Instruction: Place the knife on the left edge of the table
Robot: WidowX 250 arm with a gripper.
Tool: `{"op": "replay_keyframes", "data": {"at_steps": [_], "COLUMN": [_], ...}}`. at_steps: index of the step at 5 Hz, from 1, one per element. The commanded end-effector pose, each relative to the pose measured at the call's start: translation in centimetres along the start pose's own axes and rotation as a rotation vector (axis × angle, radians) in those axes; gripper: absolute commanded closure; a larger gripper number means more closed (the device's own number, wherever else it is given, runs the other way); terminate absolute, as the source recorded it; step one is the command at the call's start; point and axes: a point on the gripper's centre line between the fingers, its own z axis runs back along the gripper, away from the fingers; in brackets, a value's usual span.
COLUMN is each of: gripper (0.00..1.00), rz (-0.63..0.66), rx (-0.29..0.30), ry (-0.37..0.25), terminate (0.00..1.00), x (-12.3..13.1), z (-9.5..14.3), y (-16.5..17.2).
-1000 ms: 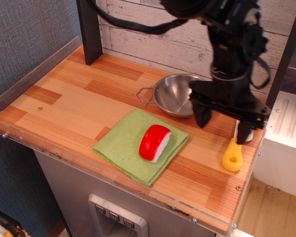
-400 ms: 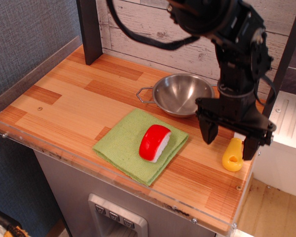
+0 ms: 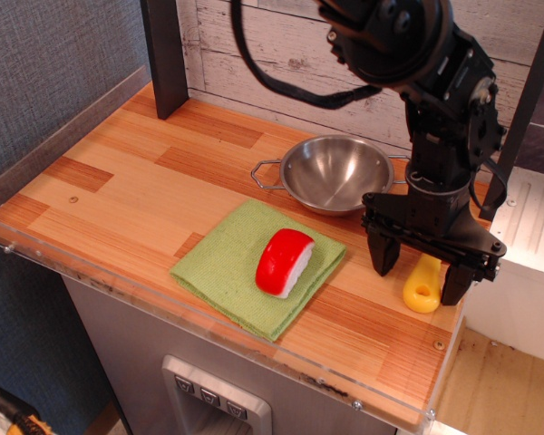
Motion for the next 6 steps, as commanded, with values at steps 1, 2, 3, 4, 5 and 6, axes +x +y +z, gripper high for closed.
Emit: {"op": "replay_keyframes", "data": {"at_steps": [1,2,3,4,5,6], "gripper": [1.0,1.0,1.0,1.0,1.0,1.0], "rz": [-0.033,-0.064,-0.049,0.005,0.067,0.047], "rx": [0.016,0.013,-0.009,0.012,0.069,0.066], "ry": [-0.023,-0.066,-0.153,-0.168,-0.077,-0.024], "terminate": [0.0,0.0,0.0,0.0,0.0,0.0], "x": [0.4,0.6,-0.2,-1.9,-3.0,-3.6], "z": [1.4,4.2,9.4,13.6,14.2,13.1], "y": [-0.6,-0.3,1.1,5.4,9.9,15.0]}}
